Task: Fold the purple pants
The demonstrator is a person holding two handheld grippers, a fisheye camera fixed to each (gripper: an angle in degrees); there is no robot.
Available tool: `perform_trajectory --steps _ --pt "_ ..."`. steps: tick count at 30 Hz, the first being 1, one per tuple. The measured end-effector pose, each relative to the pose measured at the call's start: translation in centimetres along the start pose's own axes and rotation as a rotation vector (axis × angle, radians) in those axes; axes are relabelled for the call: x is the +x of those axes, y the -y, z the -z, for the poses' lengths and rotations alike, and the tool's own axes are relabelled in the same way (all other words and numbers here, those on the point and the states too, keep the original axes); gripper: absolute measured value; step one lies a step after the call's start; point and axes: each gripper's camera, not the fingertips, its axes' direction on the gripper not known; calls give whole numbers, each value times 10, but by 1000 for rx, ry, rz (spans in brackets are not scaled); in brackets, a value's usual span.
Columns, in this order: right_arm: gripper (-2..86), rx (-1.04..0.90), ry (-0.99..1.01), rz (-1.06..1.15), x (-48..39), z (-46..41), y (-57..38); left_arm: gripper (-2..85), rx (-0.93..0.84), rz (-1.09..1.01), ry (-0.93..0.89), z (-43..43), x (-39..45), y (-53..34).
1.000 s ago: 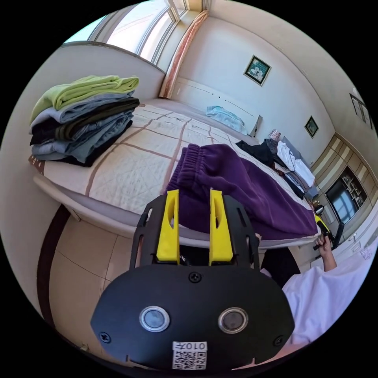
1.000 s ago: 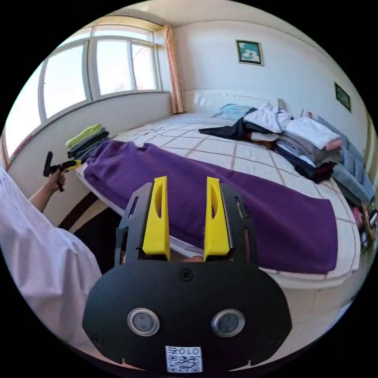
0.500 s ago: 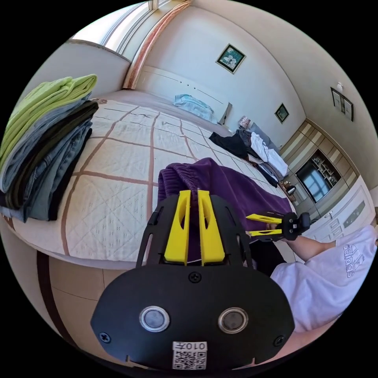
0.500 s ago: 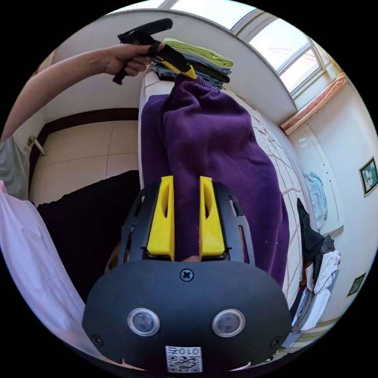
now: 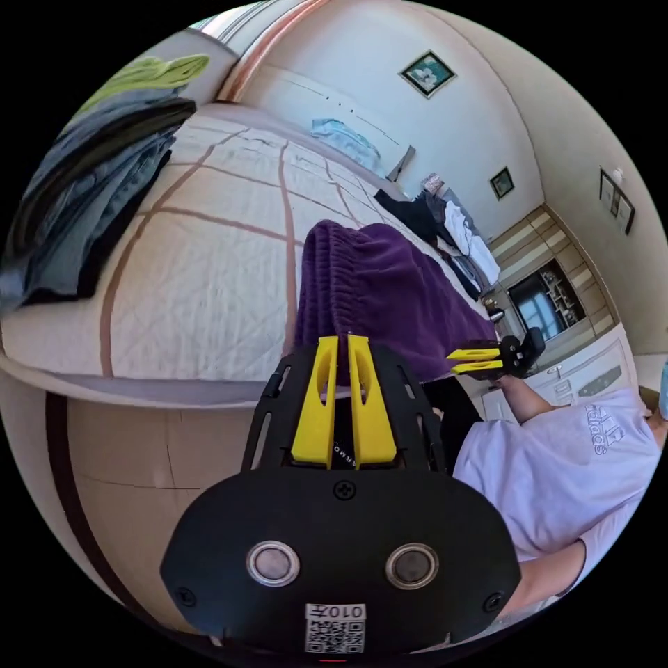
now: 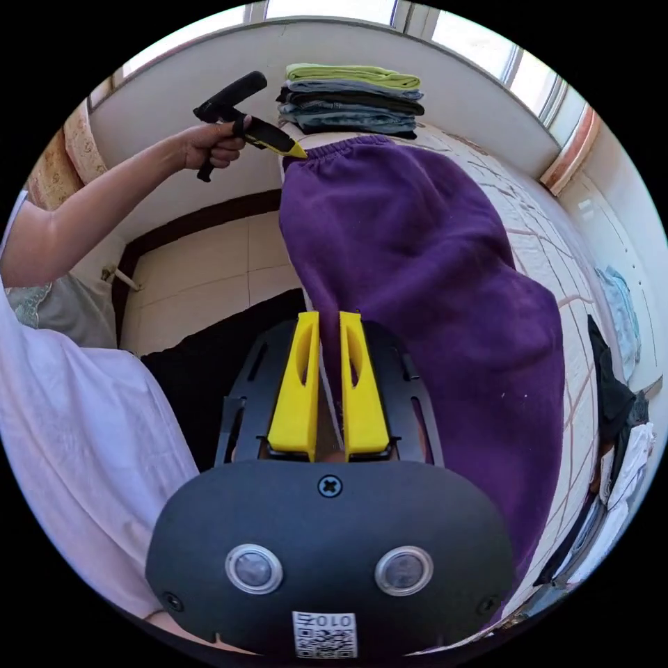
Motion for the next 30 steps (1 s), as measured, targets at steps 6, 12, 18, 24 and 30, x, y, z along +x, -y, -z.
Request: perform_trajectory --steps 6,12,18,24,30 --pt "104 140 244 19 44 65 -13 57 44 24 36 28 3 -1" --pt "124 267 106 -316 160 121 -7 88 81 -27 162 40 38 67" --pt "116 74 75 -448 236 97 45 105 -63 10 127 -30 47 139" --pt "54 -110 215 -544 255 43 59 55 -39 88 83 -44 40 144" --pt "35 136 64 -485 244 99 53 14 36 -42 54 -18 63 133"
